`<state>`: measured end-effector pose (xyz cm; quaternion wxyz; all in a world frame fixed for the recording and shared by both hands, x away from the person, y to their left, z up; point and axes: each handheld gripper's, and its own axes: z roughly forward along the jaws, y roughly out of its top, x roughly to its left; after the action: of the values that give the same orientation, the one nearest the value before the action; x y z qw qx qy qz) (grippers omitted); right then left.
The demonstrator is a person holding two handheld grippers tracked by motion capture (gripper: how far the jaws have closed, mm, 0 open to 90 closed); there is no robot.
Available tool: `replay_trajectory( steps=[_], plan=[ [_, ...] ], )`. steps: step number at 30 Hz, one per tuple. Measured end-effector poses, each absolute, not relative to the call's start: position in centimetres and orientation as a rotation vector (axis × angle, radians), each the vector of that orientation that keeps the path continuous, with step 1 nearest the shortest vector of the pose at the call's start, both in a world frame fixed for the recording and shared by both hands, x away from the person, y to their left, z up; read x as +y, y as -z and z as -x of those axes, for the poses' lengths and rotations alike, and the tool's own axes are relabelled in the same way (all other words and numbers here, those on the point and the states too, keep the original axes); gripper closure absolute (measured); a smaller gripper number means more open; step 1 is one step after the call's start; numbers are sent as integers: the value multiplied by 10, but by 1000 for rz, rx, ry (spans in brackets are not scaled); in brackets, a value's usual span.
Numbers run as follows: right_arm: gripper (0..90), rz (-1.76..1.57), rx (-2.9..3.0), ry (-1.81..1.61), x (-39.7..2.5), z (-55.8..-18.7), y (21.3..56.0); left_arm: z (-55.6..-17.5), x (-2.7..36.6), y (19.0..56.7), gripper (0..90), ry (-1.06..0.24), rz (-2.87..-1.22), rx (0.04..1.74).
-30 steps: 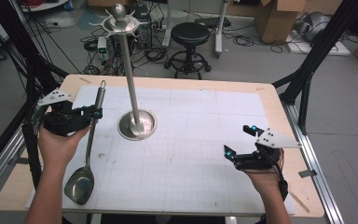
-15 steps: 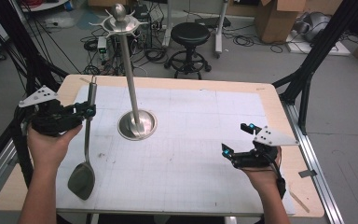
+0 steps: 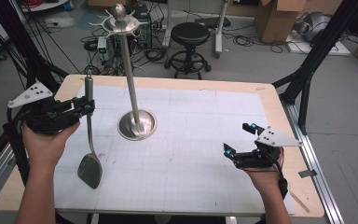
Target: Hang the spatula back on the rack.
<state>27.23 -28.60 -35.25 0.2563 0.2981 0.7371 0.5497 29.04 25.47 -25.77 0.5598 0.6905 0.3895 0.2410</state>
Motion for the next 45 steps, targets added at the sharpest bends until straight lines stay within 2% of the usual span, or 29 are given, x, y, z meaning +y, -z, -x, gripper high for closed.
replay_trajectory(
  steps=[19,29,45],
  plan=[
    [21,-810,1989,-1483,-291,-267,351,-303,256,211,691,-615,-1610,854],
    [21,-815,1988,-1485,-292,-267,351,-303,240,200,691,-602,-1633,787],
    [21,-819,1992,-1484,-292,-267,352,-321,224,185,690,-595,-1675,786]
  ],
)
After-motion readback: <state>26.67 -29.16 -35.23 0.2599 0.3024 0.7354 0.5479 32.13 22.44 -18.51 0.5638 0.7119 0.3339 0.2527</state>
